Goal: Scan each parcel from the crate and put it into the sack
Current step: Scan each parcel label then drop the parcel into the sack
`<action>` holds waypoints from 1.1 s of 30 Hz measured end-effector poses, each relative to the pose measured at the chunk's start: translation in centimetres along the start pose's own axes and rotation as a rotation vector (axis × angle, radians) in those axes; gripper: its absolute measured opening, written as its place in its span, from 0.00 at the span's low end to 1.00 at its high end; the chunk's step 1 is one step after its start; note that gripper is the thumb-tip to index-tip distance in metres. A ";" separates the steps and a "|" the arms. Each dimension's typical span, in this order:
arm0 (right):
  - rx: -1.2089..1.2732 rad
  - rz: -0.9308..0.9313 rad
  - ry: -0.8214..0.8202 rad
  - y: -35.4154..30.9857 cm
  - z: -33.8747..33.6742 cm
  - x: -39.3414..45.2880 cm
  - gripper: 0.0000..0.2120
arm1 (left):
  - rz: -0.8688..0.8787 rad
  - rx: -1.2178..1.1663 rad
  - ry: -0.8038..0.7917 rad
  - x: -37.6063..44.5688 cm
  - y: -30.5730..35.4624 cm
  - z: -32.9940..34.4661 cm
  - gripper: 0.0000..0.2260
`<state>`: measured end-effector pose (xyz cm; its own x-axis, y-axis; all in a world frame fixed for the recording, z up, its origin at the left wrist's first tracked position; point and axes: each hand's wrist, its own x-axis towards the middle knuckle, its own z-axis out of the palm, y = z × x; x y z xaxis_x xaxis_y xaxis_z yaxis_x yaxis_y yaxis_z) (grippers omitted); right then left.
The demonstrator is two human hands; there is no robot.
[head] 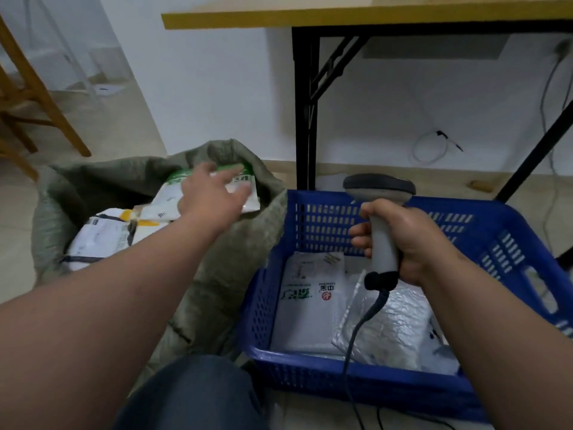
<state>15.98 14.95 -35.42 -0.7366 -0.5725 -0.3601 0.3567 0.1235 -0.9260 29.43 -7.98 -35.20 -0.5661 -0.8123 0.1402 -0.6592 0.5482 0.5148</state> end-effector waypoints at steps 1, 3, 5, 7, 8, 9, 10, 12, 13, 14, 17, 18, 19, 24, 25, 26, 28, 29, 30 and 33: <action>0.005 0.003 0.007 0.1 -0.3 0.2 0.07 | 0.048 0.183 -0.204 -0.2 0.1 1.2 0.21; 0.010 0.002 0.011 0.2 -0.9 0.5 0.07 | 0.062 0.492 -0.427 0.0 -0.8 3.2 0.25; 0.005 0.000 0.017 0.4 -1.7 0.8 0.07 | -0.040 0.613 -0.422 0.2 -1.9 4.0 0.27; 0.007 0.000 0.034 0.6 -2.7 1.2 0.06 | -0.154 0.603 -0.332 0.5 -2.5 4.1 0.27; 0.011 0.004 0.038 0.7 -3.1 1.5 0.06 | -0.184 0.579 -0.255 0.6 -2.4 4.1 0.26; 0.016 0.010 0.043 0.8 -3.5 1.7 0.06 | -0.176 0.519 -0.154 0.5 -2.0 4.3 0.26; 0.023 0.013 0.047 0.8 -3.9 2.0 0.06 | -0.136 0.435 -0.050 0.3 -1.2 4.5 0.26; 0.026 0.013 0.052 1.2 -5.0 2.5 0.07 | 0.070 0.279 0.103 -0.3 1.3 5.3 0.23; 0.016 0.016 0.061 1.6 -5.5 2.7 0.07 | 0.185 0.223 0.127 -0.7 2.9 5.9 0.21; 0.000 0.022 0.077 2.0 -6.2 2.9 0.07 | 0.290 0.193 0.111 -1.1 4.7 6.8 0.19; -0.059 0.060 0.154 3.4 -8.5 3.8 0.06 | 0.420 0.106 -0.110 -2.4 9.1 11.1 0.17; -0.079 0.075 0.179 3.7 -9.3 4.2 0.07 | 0.411 0.076 -0.225 -2.7 10.1 12.9 0.17; -0.100 0.092 0.199 4.0 -10.2 4.7 0.08 | 0.380 0.058 -0.358 -3.1 10.7 14.9 0.18; -0.122 0.231 0.275 6.1 -15.1 7.5 0.10 | 0.059 0.032 -0.861 -4.6 9.3 24.3 0.22; -0.120 0.263 0.295 6.7 -16.1 8.1 0.11 | 0.002 0.046 -0.907 -4.8 8.7 26.0 0.23; -0.116 0.298 0.315 7.3 -17.1 8.7 0.13 | -0.040 0.069 -0.938 -4.9 8.2 27.5 0.25; -0.096 0.373 0.345 8.6 -18.6 10.0 0.16 | -0.112 0.075 -0.964 -5.2 7.4 30.3 0.27; -0.082 0.409 0.353 9.3 -19.1 10.6 0.15 | -0.154 0.050 -0.971 -5.3 7.1 31.5 0.28; -0.071 0.440 0.356 9.9 -19.5 11.1 0.15 | -0.188 0.024 -0.976 -5.5 6.9 32.5 0.29; -0.069 0.476 0.369 11.9 -19.9 13.0 0.16 | -0.254 0.003 -1.004 -6.0 6.5 35.1 0.30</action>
<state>-0.76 25.11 -53.36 -0.6605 -0.1244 -0.7404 0.6667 0.3563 -0.6546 11.15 7.46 -62.36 -0.5613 -0.3649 -0.7429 -0.8174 0.3851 0.4284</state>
